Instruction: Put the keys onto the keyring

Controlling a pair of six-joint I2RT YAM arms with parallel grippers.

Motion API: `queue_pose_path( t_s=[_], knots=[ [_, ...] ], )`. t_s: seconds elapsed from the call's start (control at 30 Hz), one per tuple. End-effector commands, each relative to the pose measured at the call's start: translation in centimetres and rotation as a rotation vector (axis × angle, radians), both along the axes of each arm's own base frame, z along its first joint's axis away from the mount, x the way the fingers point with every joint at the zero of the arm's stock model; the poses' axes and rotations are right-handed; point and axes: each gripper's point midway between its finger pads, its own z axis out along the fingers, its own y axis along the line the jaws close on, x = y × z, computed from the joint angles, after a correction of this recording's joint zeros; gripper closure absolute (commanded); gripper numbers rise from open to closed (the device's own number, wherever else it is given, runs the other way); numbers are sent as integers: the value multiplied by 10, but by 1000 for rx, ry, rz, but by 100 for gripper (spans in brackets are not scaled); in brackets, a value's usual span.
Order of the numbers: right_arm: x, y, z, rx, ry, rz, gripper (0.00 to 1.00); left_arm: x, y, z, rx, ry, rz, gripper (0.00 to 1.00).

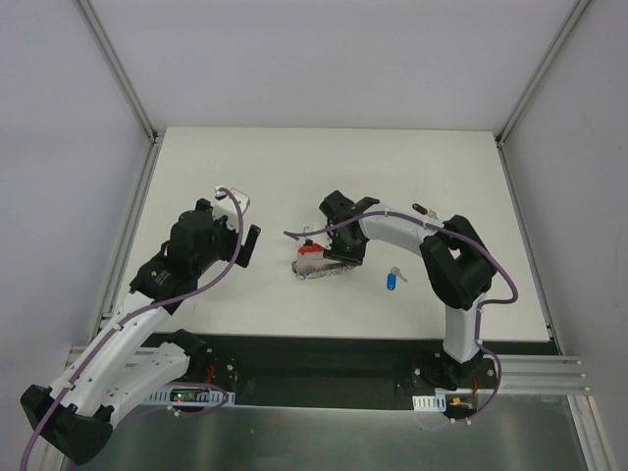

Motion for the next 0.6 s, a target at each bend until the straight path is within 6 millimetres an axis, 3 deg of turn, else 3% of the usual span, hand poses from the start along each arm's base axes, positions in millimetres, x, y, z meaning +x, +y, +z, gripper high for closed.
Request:
queue_pose_path(
  t_s=[0.0,0.3,0.4,0.57],
  knots=[
    [1,4,2,0,10,27,67,5,0,2,2,-17,-2,8],
    [-5,-1,11,2,15,17,88,6,0,0,6,-16,-5,8],
    [-8,1,24,35,4,12,97,5,-1,1,2,-19,-13,8],
    [-12,7,55,126,-31,-2,99,4,-6,3,-17,-32,-38,8]
  ],
)
